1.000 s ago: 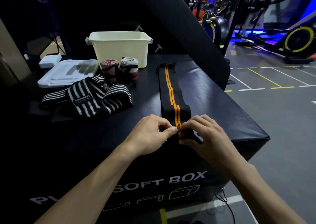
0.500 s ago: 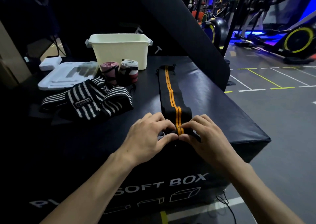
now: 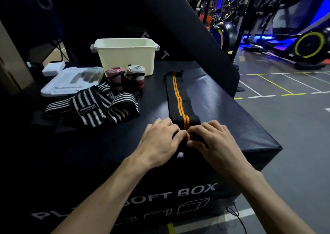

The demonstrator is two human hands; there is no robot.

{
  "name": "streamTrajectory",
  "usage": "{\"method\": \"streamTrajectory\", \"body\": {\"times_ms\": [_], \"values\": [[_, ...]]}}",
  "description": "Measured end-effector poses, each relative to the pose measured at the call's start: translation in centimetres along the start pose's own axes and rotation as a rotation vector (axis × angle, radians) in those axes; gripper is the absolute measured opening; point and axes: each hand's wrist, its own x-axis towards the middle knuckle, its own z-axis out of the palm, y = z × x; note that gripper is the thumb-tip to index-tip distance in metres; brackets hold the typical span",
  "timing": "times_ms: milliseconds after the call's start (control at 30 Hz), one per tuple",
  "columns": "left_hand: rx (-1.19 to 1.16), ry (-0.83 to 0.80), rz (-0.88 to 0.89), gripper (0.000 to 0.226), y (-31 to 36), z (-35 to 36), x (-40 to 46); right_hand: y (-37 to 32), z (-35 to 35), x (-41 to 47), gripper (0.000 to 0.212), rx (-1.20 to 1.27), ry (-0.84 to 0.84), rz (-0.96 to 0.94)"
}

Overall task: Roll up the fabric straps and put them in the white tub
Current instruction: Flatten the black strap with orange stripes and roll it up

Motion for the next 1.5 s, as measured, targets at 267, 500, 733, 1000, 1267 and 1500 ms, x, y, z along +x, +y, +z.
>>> {"method": "streamTrajectory", "body": {"times_ms": [267, 500, 733, 1000, 1267, 1500], "values": [[0.001, -0.043, 0.291, 0.057, -1.2, -0.7, 0.6, -0.4, -0.6, -0.9, 0.041, 0.111, -0.023, -0.019], [0.035, -0.272, 0.153, 0.045, -1.3, -0.6, 1.2, -0.8, -1.4, -1.6, 0.038, 0.199, -0.106, -0.044], [0.224, -0.331, 0.088, 0.052, -0.9, 0.6, 4.9, -0.9, -1.3, -1.3, 0.033, 0.253, -0.095, -0.058], [0.334, -0.374, 0.0, 0.056, -0.8, 0.4, 10.7, -0.9, -1.2, -2.0, 0.035, 0.289, -0.068, -0.035], [0.319, -0.409, -0.057, 0.055, -3.2, 1.6, 15.5, -0.5, -1.6, -1.6, 0.03, 0.322, -0.104, -0.018], [0.098, -0.378, 0.061, 0.049, -6.5, 3.1, 18.1, -0.7, -1.3, -0.7, 0.026, 0.334, -0.102, -0.024]]}}
